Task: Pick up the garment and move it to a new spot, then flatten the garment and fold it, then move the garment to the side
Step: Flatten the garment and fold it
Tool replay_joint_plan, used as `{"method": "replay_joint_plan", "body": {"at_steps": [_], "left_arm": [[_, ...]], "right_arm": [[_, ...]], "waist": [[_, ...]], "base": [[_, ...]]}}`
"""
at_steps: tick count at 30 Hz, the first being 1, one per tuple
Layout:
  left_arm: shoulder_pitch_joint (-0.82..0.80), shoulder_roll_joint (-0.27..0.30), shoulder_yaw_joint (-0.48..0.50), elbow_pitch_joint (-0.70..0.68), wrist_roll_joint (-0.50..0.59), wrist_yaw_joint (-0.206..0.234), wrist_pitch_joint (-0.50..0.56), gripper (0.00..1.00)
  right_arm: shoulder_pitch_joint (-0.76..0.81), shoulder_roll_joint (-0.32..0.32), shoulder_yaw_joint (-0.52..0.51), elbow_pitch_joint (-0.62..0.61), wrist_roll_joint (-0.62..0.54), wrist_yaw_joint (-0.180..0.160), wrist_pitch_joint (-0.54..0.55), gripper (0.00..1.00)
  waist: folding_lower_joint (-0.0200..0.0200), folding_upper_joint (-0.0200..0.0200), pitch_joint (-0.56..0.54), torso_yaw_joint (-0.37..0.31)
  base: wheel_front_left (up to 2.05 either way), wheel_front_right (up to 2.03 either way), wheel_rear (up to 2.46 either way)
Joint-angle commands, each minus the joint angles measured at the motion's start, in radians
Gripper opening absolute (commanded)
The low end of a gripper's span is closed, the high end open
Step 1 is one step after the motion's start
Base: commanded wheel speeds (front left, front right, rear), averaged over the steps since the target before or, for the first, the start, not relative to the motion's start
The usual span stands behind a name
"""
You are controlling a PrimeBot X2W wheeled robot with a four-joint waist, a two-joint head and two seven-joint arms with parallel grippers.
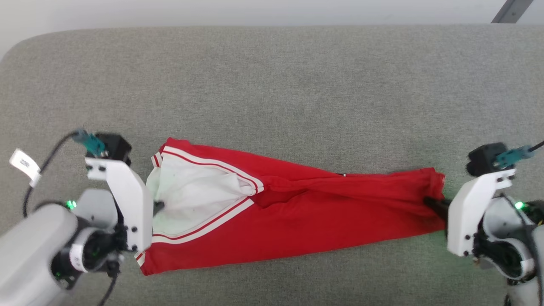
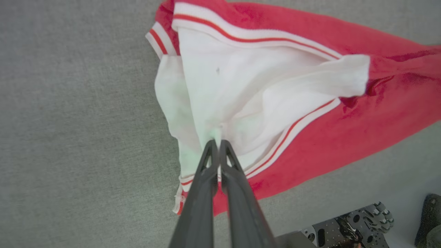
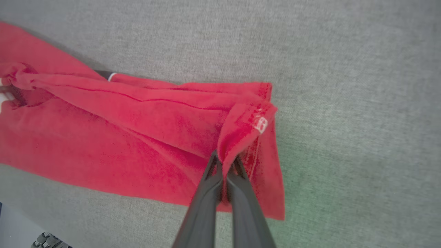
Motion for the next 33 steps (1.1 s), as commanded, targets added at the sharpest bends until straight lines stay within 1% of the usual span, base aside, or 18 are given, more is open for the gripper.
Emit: {"method": "replay_joint_plan", "body": {"at_steps": [1,2,3,4,5,6,8,12,13,18,19,20,22,23,25,26,31,33], "left_arm": [[0.022,-0.010,-0.006,0.023,-0.010,-0.007,-0.008,0.00],[0.028,-0.020,-0.007,0.042,-0.013,-0.016,-0.019,0.22],[0.030,-0.034,-0.003,0.066,-0.020,-0.025,-0.031,0.46],[0.032,-0.044,0.001,0.086,-0.021,-0.037,-0.044,0.58],[0.033,-0.051,0.006,0.107,-0.018,-0.048,-0.062,0.95],[0.035,-0.058,0.011,0.127,-0.020,-0.059,-0.078,1.00],[0.039,-0.069,0.022,0.154,-0.021,-0.083,-0.112,1.00],[0.050,-0.074,0.046,0.172,-0.024,-0.106,-0.171,1.00],[0.058,-0.070,0.062,0.169,-0.010,-0.120,-0.222,1.00],[0.101,-0.061,0.099,0.135,0.022,-0.160,-0.382,1.00],[0.101,-0.061,0.099,0.135,0.022,-0.160,-0.382,1.00],[0.122,-0.063,0.115,0.121,0.034,-0.173,-0.450,1.00],[0.144,-0.067,0.130,0.110,0.045,-0.182,-0.515,1.00],[0.144,-0.067,0.130,0.110,0.045,-0.182,-0.515,1.00],[0.163,-0.069,0.144,0.102,0.064,-0.188,-0.582,1.00],[0.188,-0.077,0.159,0.097,0.068,-0.195,-0.646,1.00],[0.241,-0.097,0.182,0.112,0.101,-0.207,-0.792,1.00],[0.264,-0.108,0.190,0.124,0.106,-0.215,-0.845,1.00]], "right_arm": [[-0.003,0.009,0.010,0.018,0.005,0.000,-0.010,0.05],[-0.010,0.012,0.017,0.029,0.006,0.000,-0.016,0.22],[-0.018,0.012,0.021,0.044,0.003,0.000,-0.020,0.46],[-0.026,0.011,0.026,0.054,-0.001,0.000,-0.026,0.79],[-0.031,0.014,0.031,0.064,0.004,0.000,-0.027,1.00],[-0.034,0.013,0.034,0.071,0.007,0.000,-0.029,1.00],[-0.039,0.008,0.038,0.079,0.015,0.000,-0.015,1.00],[-0.045,-0.005,0.027,0.071,0.028,0.000,0.007,1.00],[-0.047,-0.014,0.016,0.059,0.036,0.000,0.023,1.00],[-0.041,-0.035,-0.028,0.040,0.032,0.000,0.067,1.00],[-0.041,-0.035,-0.028,0.040,0.032,0.000,0.067,1.00],[-0.040,-0.036,-0.045,0.045,0.029,0.000,0.089,1.00],[-0.044,-0.039,-0.056,0.058,0.034,0.000,0.107,1.00],[-0.044,-0.039,-0.056,0.058,0.034,0.000,0.107,1.00],[-0.051,-0.035,-0.062,0.080,0.039,0.000,0.126,1.00],[-0.061,-0.037,-0.061,0.107,0.042,0.000,0.142,1.00],[-0.088,-0.022,-0.035,0.187,0.060,0.000,0.159,1.00],[-0.098,-0.017,-0.003,0.224,0.071,0.000,0.159,1.00]], "waist": [[0.0000,0.0000,-0.002,-0.002],[0.0000,0.0000,-0.003,-0.002],[0.0000,0.0000,-0.004,-0.002],[0.0000,0.0000,-0.005,-0.001],[0.0000,0.0000,-0.006,0.000],[0.0000,0.0000,-0.008,0.000],[0.0000,0.0000,-0.012,0.003],[0.0000,0.0000,-0.018,0.008],[0.0000,0.0000,-0.022,0.013],[0.0000,0.0000,-0.026,0.029],[0.0000,0.0000,-0.026,0.029],[0.0000,0.0000,-0.023,0.039],[0.0000,0.0000,-0.017,0.050],[0.0000,0.0000,-0.017,0.050],[0.0000,0.0000,-0.011,0.061],[0.0000,0.0000,-0.005,0.073],[0.0000,0.0000,0.007,0.102],[0.0000,0.0000,0.010,0.112]], "base": [[0.00,0.00,0.00],[0.00,0.00,0.00],[0.00,0.00,0.00],[0.00,0.00,0.00],[0.00,0.00,0.00],[0.00,0.00,0.00],[0.00,0.00,0.00],[0.00,0.00,0.00],[0.00,0.00,0.00],[0.00,0.00,0.00],[0.00,0.00,0.00],[0.00,0.00,0.00],[0.00,0.00,0.00],[0.00,0.00,0.00],[0.00,0.00,0.00],[0.00,0.00,0.00],[0.00,0.00,0.00],[0.00,0.00,0.00]]}}
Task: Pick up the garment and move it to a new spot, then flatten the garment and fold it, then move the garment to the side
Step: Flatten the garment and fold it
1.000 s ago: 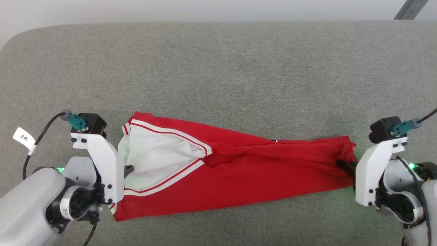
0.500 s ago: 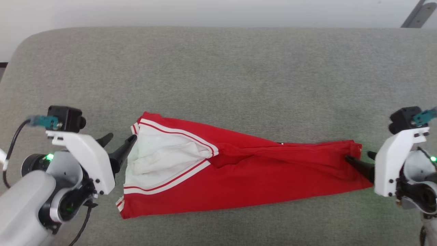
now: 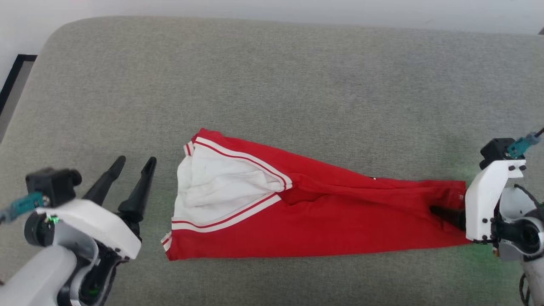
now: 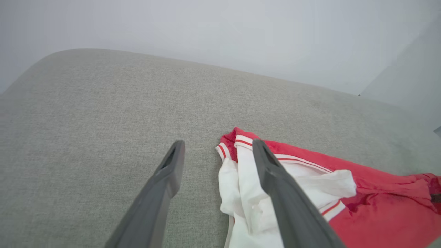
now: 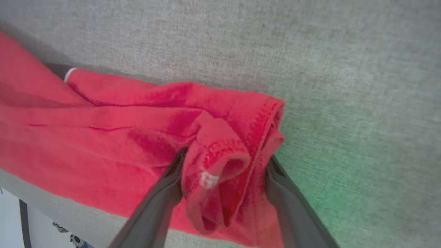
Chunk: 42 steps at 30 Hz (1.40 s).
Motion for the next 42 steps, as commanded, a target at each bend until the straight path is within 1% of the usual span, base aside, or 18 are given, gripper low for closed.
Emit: {"method": "replay_joint_plan", "body": {"at_steps": [1,5,6,7,9,10,14,19,23,28,31,32,35,40,42], "left_arm": [[0.017,-0.004,0.007,0.006,0.011,-0.003,-0.013,1.00],[0.055,-0.041,0.036,0.045,0.021,-0.015,-0.064,1.00],[0.067,-0.055,0.047,0.055,0.020,-0.021,-0.070,1.00],[0.077,-0.066,0.063,0.063,0.029,-0.026,-0.075,1.00],[0.103,-0.091,0.097,0.076,0.043,-0.038,-0.081,1.00],[0.112,-0.106,0.130,0.079,0.067,-0.044,-0.082,1.00],[0.191,-0.180,0.261,0.083,0.140,-0.080,-0.082,1.00],[0.262,-0.252,0.365,0.096,0.218,-0.138,-0.082,1.00],[0.293,-0.291,0.428,0.105,0.270,-0.173,-0.082,1.00],[0.320,-0.335,0.490,0.108,0.317,-0.208,-0.082,1.00],[0.330,-0.357,0.517,0.110,0.346,-0.221,-0.082,1.00],[0.330,-0.357,0.517,0.110,0.346,-0.221,-0.082,1.00],[0.333,-0.378,0.536,0.111,0.364,-0.236,-0.082,1.00],[0.334,-0.402,0.558,0.116,0.399,-0.252,-0.082,1.00],[0.334,-0.410,0.563,0.118,0.405,-0.257,-0.083,1.00]], "right_arm": [[0.006,0.023,0.017,0.026,0.016,0.000,0.004,1.00],[-0.014,0.044,0.063,0.109,0.051,0.001,0.003,1.00],[-0.021,0.051,0.073,0.121,0.063,0.001,0.000,0.37],[-0.027,0.054,0.084,0.129,0.072,0.003,-0.007,0.00],[-0.033,0.068,0.089,0.145,0.108,0.003,-0.008,0.00],[-0.038,0.071,0.081,0.150,0.125,0.003,-0.010,0.00],[-0.059,0.049,0.040,0.156,0.172,0.002,-0.016,0.00],[-0.067,-0.014,-0.006,0.151,0.169,0.000,-0.045,0.00],[-0.068,-0.057,-0.058,0.161,0.152,0.000,-0.072,0.00],[-0.083,-0.110,-0.143,0.189,0.102,0.000,-0.086,0.00],[-0.099,-0.141,-0.196,0.215,0.053,0.000,-0.102,0.00],[-0.099,-0.141,-0.196,0.215,0.053,0.000,-0.102,0.00],[-0.115,-0.166,-0.238,0.245,0.006,0.000,-0.117,0.00],[-0.146,-0.174,-0.302,0.293,-0.032,0.000,-0.137,0.00],[-0.158,-0.160,-0.309,0.295,-0.025,0.000,-0.135,0.00]], "waist": [[0.0000,-0.0001,0.004,0.007],[0.0000,-0.0001,0.006,0.020],[0.0000,-0.0001,0.006,0.022],[0.0000,-0.0001,0.006,0.025],[0.0000,-0.0001,0.004,0.027],[0.0000,-0.0001,0.003,0.027],[0.0000,-0.0001,-0.004,0.021],[0.0000,-0.0001,-0.011,0.009],[0.0000,-0.0001,-0.014,-0.001],[0.0000,-0.0001,-0.017,-0.017],[0.0000,-0.0001,-0.018,-0.027],[0.0000,-0.0001,-0.018,-0.027],[0.0000,-0.0001,-0.017,-0.036],[0.0000,-0.0001,-0.016,-0.050],[0.0000,-0.0001,-0.017,-0.056]], "base": [[0.00,0.00,0.00],[0.00,0.00,0.00],[0.00,0.00,0.00],[0.00,0.00,0.00],[0.00,0.00,0.00],[0.00,0.00,0.00],[0.00,0.00,0.00],[0.00,0.00,0.00],[0.00,0.00,0.00],[0.00,0.00,0.00],[0.00,0.00,0.00],[0.00,0.00,0.00],[0.00,0.00,0.00],[0.00,0.00,0.00],[0.00,0.00,0.00]]}}
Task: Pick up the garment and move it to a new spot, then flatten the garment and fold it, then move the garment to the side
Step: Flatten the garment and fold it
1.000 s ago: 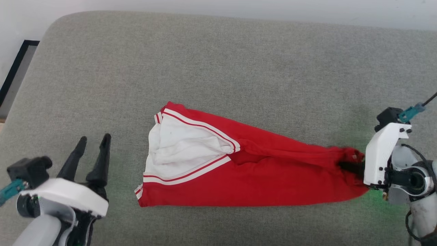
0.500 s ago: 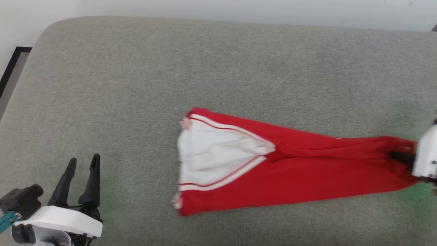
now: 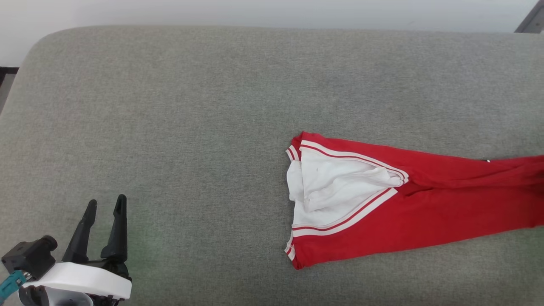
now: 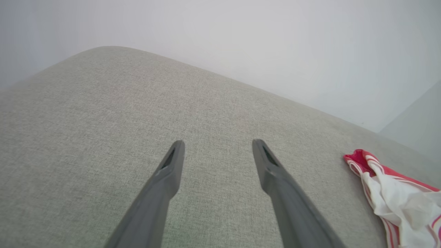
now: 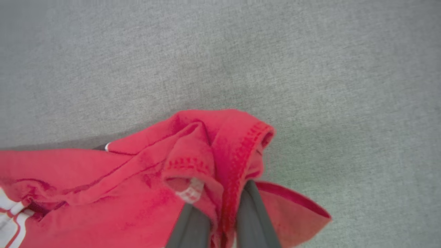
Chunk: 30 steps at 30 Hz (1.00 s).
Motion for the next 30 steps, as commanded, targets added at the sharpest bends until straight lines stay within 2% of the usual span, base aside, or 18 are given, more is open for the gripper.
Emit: {"method": "replay_joint_plan", "body": {"at_steps": [1,5,9,17,22,30], "left_arm": [[0.007,-0.002,0.006,0.003,0.014,-0.007,-0.006,1.00],[0.017,-0.012,0.014,0.011,0.015,-0.010,-0.006,1.00],[0.019,-0.016,0.017,0.017,0.013,-0.013,-0.006,1.00],[0.008,-0.021,-0.006,0.024,0.001,-0.014,-0.006,1.00],[-0.005,-0.022,-0.028,0.028,-0.006,-0.014,-0.006,1.00],[-0.018,-0.019,-0.069,0.039,-0.023,-0.015,-0.005,1.00]], "right_arm": [[-0.012,0.015,0.008,-0.010,0.014,0.000,0.004,0.00],[0.025,0.036,0.043,-0.097,0.077,0.000,0.031,0.00],[0.083,0.061,0.100,-0.237,0.141,0.000,0.068,0.00],[0.153,0.152,0.264,-0.447,0.181,0.000,0.094,0.00],[0.127,0.211,0.384,-0.469,0.188,0.000,0.070,0.00],[0.072,0.258,0.529,-0.376,0.184,0.000,-0.002,0.00]], "waist": [[0.0000,-0.0001,-0.002,-0.004],[0.0000,-0.0001,-0.013,-0.014],[0.0000,-0.0001,-0.024,-0.020],[0.0000,-0.0001,-0.045,0.000],[0.0000,-0.0001,-0.053,0.033],[0.0000,-0.0001,-0.068,0.097]], "base": [[0.00,0.00,0.00],[0.00,0.00,0.00],[0.00,0.00,0.00],[0.00,0.00,0.00],[0.00,0.00,0.00],[0.00,0.00,0.00]]}}
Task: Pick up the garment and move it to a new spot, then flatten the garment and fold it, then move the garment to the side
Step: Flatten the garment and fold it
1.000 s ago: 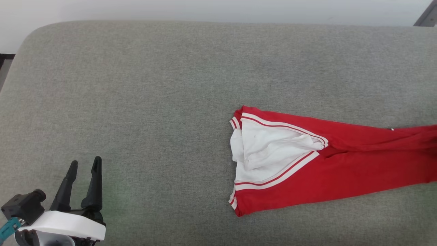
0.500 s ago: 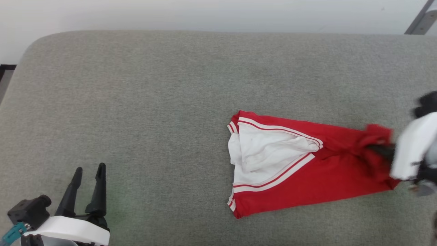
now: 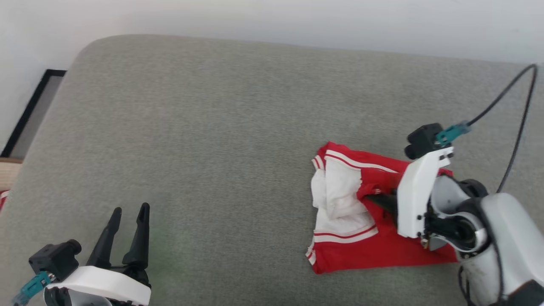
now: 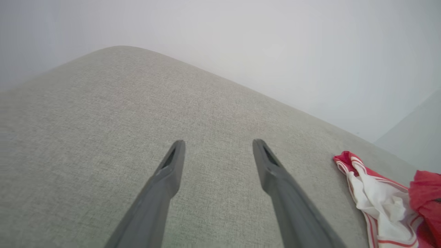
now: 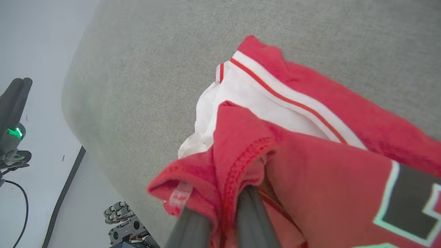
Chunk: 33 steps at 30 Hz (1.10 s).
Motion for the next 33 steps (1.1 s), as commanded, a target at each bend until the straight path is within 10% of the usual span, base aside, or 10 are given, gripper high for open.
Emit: {"method": "replay_joint_plan", "body": {"at_steps": [1,2,4,5,6,21,33], "left_arm": [[-0.012,0.004,-0.004,0.005,-0.005,-0.003,-0.005,1.00],[-0.015,0.002,-0.005,0.005,-0.010,-0.003,-0.005,1.00],[-0.015,0.004,-0.010,0.007,-0.012,-0.003,-0.005,1.00],[-0.015,0.004,-0.010,0.007,-0.012,-0.003,-0.005,1.00],[-0.015,0.004,-0.008,0.007,-0.014,-0.003,-0.005,1.00],[0.037,0.011,0.059,-0.019,-0.007,-0.003,-0.005,1.00],[0.075,0.012,0.115,-0.032,0.050,-0.003,-0.005,1.00]], "right_arm": [[-0.017,0.004,0.019,0.024,-0.008,0.000,-0.021,0.00],[-0.024,0.001,0.035,0.039,-0.015,0.000,-0.033,0.03],[-0.041,-0.003,0.059,0.061,-0.021,0.000,-0.066,0.47],[-0.041,-0.003,0.059,0.061,-0.021,0.000,-0.066,0.47],[-0.048,-0.005,0.072,0.070,-0.016,0.000,-0.079,1.00],[-0.043,-0.131,0.014,-0.041,0.012,0.000,-0.195,1.00],[0.116,-0.189,-0.039,-0.120,-0.067,0.000,-0.539,1.00]], "waist": [[0.0000,0.0000,-0.006,0.018],[0.0000,0.0000,-0.007,0.022],[0.0000,0.0000,-0.009,0.029],[0.0000,0.0000,-0.009,0.029],[0.0000,0.0000,-0.010,0.031],[0.0000,0.0000,-0.031,-0.055],[0.0000,0.0000,-0.072,-0.139]], "base": [[0.00,0.00,0.00],[0.00,0.00,0.00],[0.00,0.00,0.00],[0.00,0.00,0.00],[0.00,0.00,0.00],[0.00,0.00,0.00],[0.00,0.00,0.00]]}}
